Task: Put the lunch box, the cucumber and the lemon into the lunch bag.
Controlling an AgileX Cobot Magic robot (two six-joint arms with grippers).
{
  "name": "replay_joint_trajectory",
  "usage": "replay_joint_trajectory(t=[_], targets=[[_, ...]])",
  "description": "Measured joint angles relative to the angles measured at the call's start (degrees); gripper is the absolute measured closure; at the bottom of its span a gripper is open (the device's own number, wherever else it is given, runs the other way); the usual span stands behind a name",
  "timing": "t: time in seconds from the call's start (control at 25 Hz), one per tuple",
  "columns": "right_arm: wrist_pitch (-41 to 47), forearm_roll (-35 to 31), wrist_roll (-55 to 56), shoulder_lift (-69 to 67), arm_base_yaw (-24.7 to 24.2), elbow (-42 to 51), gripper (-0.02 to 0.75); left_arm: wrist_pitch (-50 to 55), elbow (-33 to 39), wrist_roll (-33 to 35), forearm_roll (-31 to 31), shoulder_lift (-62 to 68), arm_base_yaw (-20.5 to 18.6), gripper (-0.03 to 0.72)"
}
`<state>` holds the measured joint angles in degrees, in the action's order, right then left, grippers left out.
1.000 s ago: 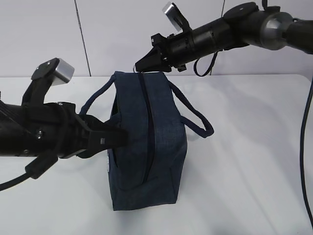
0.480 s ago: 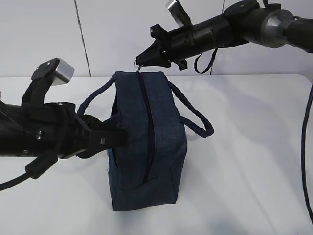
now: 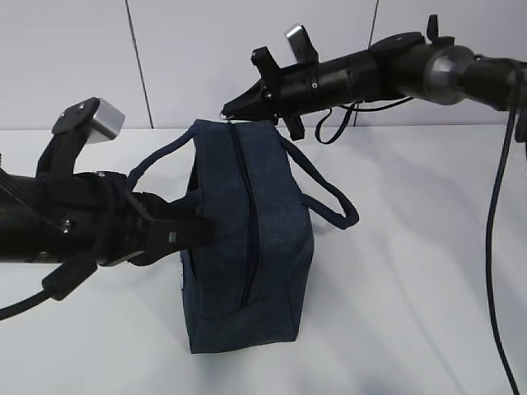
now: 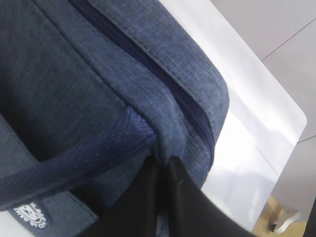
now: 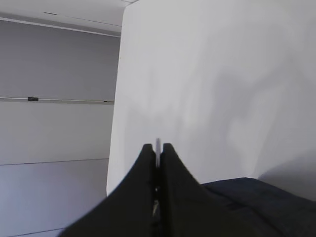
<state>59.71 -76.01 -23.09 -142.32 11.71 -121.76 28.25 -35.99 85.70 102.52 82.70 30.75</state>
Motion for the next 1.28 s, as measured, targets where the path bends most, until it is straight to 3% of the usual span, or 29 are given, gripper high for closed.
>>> replay_joint_trajectory(t=[0.56,1.12,1.28], targets=[[1.42,-0.86,-4.34,-0.92,-0.61,-0.2,0.751,-1.42,0.0,0.0,0.0,0.0,0.0,0.687],[8.12,4.3,-8.56,-0.92,-2.21,-0.24,0.751,-6.2,0.0,0.1,0.23,0.0,0.0,0.687],[8.38,8.42,-9.21,-0.14,-2.21,-0.43,0.751,-9.07,0.0,0.1,0.23,0.0,0.0,0.685]])
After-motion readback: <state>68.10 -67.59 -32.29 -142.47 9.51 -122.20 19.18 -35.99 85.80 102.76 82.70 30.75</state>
